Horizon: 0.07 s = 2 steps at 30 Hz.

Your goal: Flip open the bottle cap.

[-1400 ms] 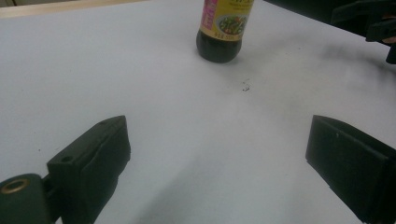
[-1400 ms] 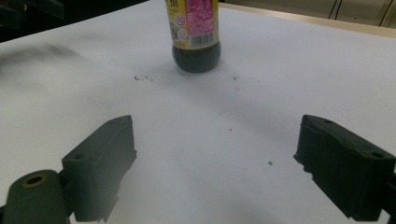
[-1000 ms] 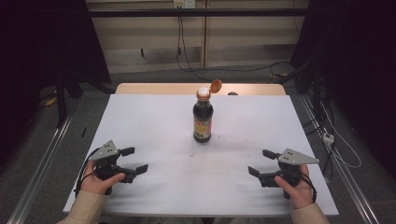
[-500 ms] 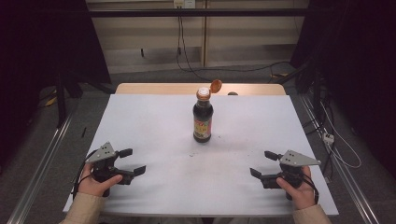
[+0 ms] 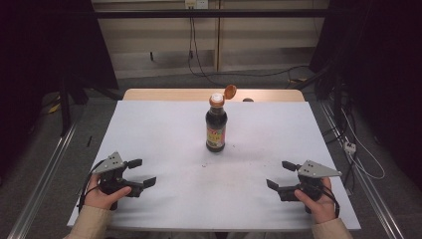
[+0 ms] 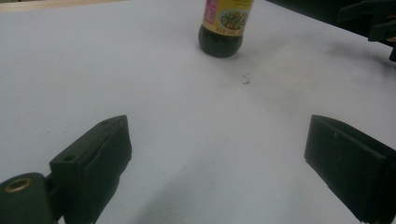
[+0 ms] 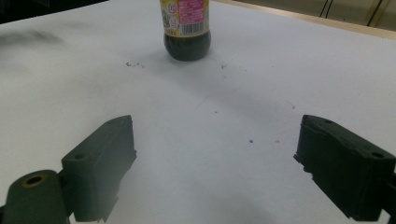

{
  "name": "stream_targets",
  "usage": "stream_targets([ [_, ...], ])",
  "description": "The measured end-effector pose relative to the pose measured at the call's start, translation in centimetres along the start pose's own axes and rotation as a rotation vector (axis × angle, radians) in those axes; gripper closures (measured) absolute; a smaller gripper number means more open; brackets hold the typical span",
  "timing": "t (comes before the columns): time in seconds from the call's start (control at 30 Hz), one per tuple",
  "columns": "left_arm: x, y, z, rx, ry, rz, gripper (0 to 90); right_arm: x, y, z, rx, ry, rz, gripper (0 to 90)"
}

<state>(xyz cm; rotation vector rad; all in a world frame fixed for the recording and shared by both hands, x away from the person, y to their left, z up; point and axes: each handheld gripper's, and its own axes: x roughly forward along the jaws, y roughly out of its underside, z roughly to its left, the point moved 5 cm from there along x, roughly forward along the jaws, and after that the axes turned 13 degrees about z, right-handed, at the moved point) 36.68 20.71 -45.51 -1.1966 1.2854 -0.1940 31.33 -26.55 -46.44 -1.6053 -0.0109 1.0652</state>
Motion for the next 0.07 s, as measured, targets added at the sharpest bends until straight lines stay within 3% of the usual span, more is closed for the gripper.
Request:
stream_targets([
  [0.07,-0.01,0.05,0.00,0.001,-0.003,0.003,6.8,0.08,0.00,-0.01,-0.002,-0.001,0.002,10.5],
])
